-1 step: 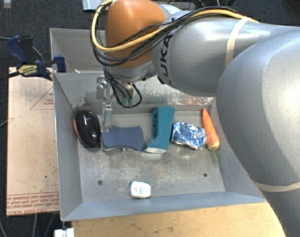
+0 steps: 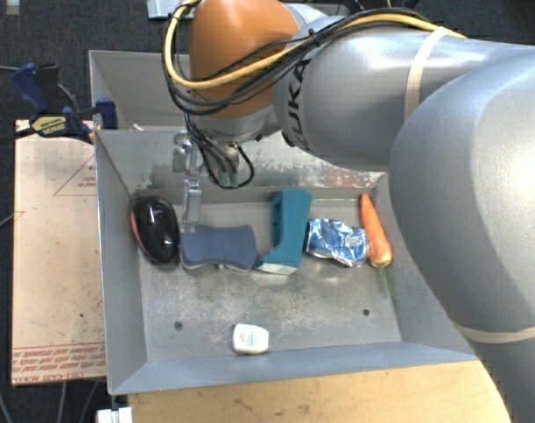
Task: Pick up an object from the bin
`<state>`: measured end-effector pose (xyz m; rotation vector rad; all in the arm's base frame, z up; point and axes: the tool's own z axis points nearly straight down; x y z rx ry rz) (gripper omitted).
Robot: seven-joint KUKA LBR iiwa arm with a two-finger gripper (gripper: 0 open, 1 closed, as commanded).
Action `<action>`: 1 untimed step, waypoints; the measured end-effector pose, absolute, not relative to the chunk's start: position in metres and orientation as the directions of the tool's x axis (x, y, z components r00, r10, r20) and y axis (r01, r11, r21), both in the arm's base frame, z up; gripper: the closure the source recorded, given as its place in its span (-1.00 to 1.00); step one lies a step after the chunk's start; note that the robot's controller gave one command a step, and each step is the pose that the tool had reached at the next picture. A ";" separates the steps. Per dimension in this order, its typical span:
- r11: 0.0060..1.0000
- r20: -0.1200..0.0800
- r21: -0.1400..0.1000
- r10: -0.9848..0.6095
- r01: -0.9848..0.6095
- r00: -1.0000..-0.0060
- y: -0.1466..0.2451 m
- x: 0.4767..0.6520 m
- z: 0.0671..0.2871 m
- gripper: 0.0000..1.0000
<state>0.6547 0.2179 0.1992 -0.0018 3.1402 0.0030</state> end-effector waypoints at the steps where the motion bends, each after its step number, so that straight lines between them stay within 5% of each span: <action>1: 0.997 -0.008 0.004 -0.078 -0.078 -0.997 0.213 0.655 0.180 -1.00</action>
Offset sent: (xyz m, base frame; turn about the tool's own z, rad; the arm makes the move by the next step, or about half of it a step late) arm -0.0596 -0.0718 -0.0783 0.0075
